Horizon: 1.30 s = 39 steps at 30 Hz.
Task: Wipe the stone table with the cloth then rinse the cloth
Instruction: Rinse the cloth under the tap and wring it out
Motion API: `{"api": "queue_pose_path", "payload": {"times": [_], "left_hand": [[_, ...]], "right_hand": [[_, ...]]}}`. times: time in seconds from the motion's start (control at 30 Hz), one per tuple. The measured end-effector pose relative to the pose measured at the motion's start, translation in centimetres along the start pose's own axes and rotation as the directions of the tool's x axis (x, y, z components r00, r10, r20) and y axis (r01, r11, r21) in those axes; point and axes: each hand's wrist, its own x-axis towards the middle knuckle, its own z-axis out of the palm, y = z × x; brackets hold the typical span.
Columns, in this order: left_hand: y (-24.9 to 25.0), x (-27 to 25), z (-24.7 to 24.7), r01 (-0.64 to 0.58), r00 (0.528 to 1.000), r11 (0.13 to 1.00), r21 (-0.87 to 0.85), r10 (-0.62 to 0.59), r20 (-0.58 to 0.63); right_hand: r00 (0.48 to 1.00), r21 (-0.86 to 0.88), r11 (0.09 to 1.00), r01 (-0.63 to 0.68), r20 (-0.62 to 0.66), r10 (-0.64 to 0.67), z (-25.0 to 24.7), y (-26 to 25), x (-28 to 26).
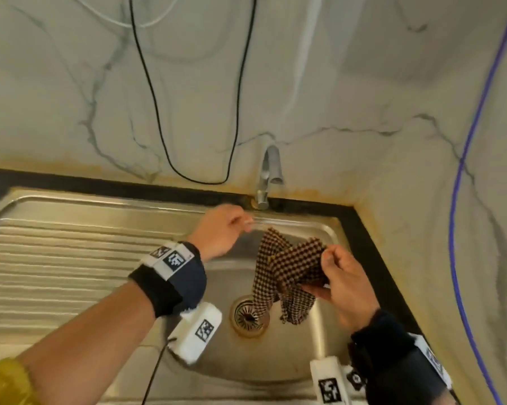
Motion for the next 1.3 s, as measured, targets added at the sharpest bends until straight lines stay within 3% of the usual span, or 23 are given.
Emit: {"api": "queue_pose_path", "payload": {"times": [0.07, 0.13, 0.3, 0.4, 0.57, 0.7, 0.77, 0.9, 0.97, 1.03, 1.13, 1.2, 1.3], "left_hand": [[-1.0, 1.7, 0.7, 0.122, 0.991, 0.992, 0.031, -0.120, -0.065], [-1.3, 3.6, 1.7, 0.187, 0.982, 0.978, 0.090, -0.184, -0.041], [-0.8, 9.3, 4.6, 0.234, 0.967, 0.928, 0.289, -0.253, 0.030], [-0.4, 11.4, 6.0, 0.116, 0.957, 0.838, 0.533, -0.239, 0.167], [-1.2, 14.4, 6.1, -0.097, 0.948, 0.536, 0.839, -0.207, 0.241], [-2.8, 15.3, 6.4, -0.271, 0.930, 0.321, 0.908, -0.158, 0.333], [-3.3, 15.6, 6.5, -0.301, 0.917, 0.285, 0.910, -0.176, 0.358], [-3.9, 16.3, 6.6, -0.352, 0.924, 0.201, 0.914, -0.081, 0.374], [-4.3, 16.2, 7.2, -0.324, 0.933, 0.243, 0.914, -0.078, 0.351], [-5.1, 15.7, 7.6, -0.233, 0.946, 0.300, 0.925, -0.151, 0.287], [-7.5, 15.0, 7.5, -0.096, 0.922, 0.434, 0.896, -0.301, 0.244], [-8.3, 14.5, 7.3, -0.076, 0.910, 0.528, 0.846, -0.310, 0.275], [-8.1, 13.4, 7.5, 0.034, 0.890, 0.786, 0.617, -0.305, 0.340]], "right_hand": [[0.999, -0.002, 1.000, 0.013, 0.039, -0.013, -1.1, 0.0, 1.0], [0.997, -0.018, 1.000, 0.001, 0.076, 0.001, -2.1, 0.1, 1.9], [0.991, -0.024, 0.997, -0.068, 0.117, 0.070, -4.3, 0.9, 4.2], [0.989, -0.050, 0.998, -0.044, 0.137, 0.051, -5.1, 1.5, 4.6], [0.985, -0.046, 0.999, -0.030, 0.167, 0.037, -6.1, 1.5, 4.2], [0.998, -0.090, 0.996, 0.011, 0.056, -0.006, -6.7, 1.0, 3.8], [1.000, -0.096, 0.995, 0.006, 0.020, -0.005, -6.6, 0.9, 4.0], [1.000, -0.171, 0.985, 0.027, 0.013, -0.025, -5.0, 1.0, 5.1], [1.000, -0.161, 0.987, 0.028, 0.011, -0.027, -4.2, 1.2, 5.7], [1.000, -0.128, 0.992, 0.023, 0.009, -0.022, -3.5, 1.5, 6.1], [1.000, -0.054, 0.998, -0.016, -0.014, 0.015, -2.5, 2.3, 7.2], [0.998, 0.003, 0.998, -0.060, -0.021, 0.060, -1.6, 2.9, 8.6], [0.992, 0.071, 0.989, -0.128, -0.002, 0.129, 0.3, 4.0, 10.6]]}}
